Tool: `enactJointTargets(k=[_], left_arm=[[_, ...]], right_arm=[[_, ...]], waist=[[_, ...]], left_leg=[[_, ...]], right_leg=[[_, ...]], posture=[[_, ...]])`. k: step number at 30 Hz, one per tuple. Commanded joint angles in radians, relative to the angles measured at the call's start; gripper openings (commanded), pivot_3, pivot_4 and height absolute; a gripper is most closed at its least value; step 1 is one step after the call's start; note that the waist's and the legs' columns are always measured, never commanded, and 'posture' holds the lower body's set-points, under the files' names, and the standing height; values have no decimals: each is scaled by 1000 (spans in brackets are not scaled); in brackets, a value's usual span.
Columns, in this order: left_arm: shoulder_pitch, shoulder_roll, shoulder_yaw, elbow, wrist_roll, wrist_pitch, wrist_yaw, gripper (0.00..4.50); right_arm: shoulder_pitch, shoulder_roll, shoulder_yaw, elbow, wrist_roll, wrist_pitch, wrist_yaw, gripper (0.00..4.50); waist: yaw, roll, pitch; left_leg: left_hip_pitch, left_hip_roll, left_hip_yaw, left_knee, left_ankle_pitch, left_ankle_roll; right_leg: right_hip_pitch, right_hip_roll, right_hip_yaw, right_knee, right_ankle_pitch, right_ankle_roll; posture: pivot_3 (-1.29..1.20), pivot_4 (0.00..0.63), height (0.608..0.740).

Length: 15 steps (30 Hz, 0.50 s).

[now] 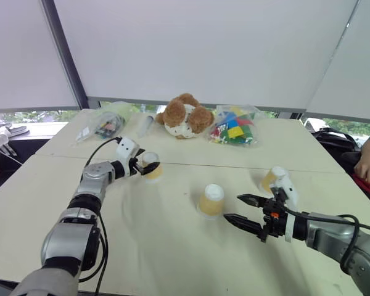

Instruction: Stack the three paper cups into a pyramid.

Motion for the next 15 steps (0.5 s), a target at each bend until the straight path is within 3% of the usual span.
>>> enactJointTargets(k=[1, 4, 9, 15], left_arm=[[-39, 6, 6, 16, 8, -32, -6, 3689], [-47, 5, 11, 30, 12, -39, -4, 2431], [-77, -2, 38, 14, -25, -34, -50, 2404], [-50, -32, -17, -234, -97, 84, -360, 2404]], right_arm=[[1, 4, -31, -37, 7, -17, -10, 4500], [3, 3, -33, -38, 9, -18, -14, 4500], [19, -7, -48, -41, 14, -12, -13, 4500], [76, -69, -139, -33, 31, 1, 31, 4500]], waist=[[0, 0, 0], [0, 0, 0], [2, 0, 0], [5, 0, 0]], left_leg=[[0, 0, 0, 0, 0, 0], [0, 0, 0, 0, 0, 0], [-1, 0, 0, 0, 0, 0], [-5, 0, -2, 3, 0, 0]], right_leg=[[0, 0, 0, 0, 0, 0], [0, 0, 0, 0, 0, 0], [0, 0, 0, 0, 0, 0], [-1, 0, -1, 0, 0, 0]], posture=[[0, 150, 739], [0, 150, 739], [0, 150, 739], [0, 150, 739]])
